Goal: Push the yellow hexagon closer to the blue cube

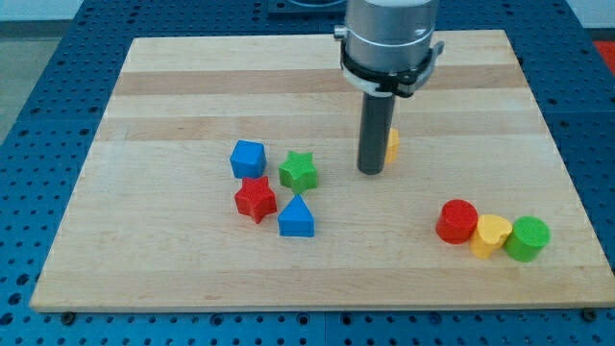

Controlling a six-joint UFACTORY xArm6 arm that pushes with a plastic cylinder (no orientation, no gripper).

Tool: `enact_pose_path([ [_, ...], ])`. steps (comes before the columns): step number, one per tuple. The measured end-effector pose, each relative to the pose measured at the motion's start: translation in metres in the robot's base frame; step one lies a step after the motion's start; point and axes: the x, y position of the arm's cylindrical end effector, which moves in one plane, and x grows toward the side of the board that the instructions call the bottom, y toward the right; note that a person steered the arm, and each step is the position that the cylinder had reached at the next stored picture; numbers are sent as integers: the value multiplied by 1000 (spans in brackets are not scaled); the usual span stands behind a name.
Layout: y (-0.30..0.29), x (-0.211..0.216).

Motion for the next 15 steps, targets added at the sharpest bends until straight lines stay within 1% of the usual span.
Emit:
enact_pose_path([
  [2,59,-4],
  [3,63,-16],
  [4,56,-25],
  [6,16,-23],
  [7,8,-23],
  [9,14,-36],
  [11,3,-45],
  [12,3,-60],
  [13,-8,-62],
  [15,-50,-62],
])
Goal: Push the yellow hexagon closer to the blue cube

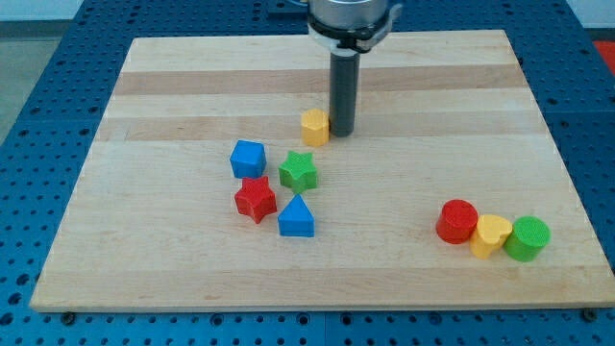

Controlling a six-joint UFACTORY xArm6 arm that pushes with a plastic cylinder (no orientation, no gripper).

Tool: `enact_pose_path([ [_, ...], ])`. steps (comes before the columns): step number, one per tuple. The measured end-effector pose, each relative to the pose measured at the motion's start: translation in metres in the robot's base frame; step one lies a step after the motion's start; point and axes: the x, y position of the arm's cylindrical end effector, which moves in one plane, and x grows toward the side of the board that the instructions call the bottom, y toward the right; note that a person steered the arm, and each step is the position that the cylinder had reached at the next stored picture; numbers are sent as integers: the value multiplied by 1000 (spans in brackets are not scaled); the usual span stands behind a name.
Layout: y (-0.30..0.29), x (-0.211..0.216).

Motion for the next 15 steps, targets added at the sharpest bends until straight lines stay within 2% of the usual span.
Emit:
enact_pose_path([
  [3,-18,-21],
  [8,-56,-28],
  [15,-61,-10],
])
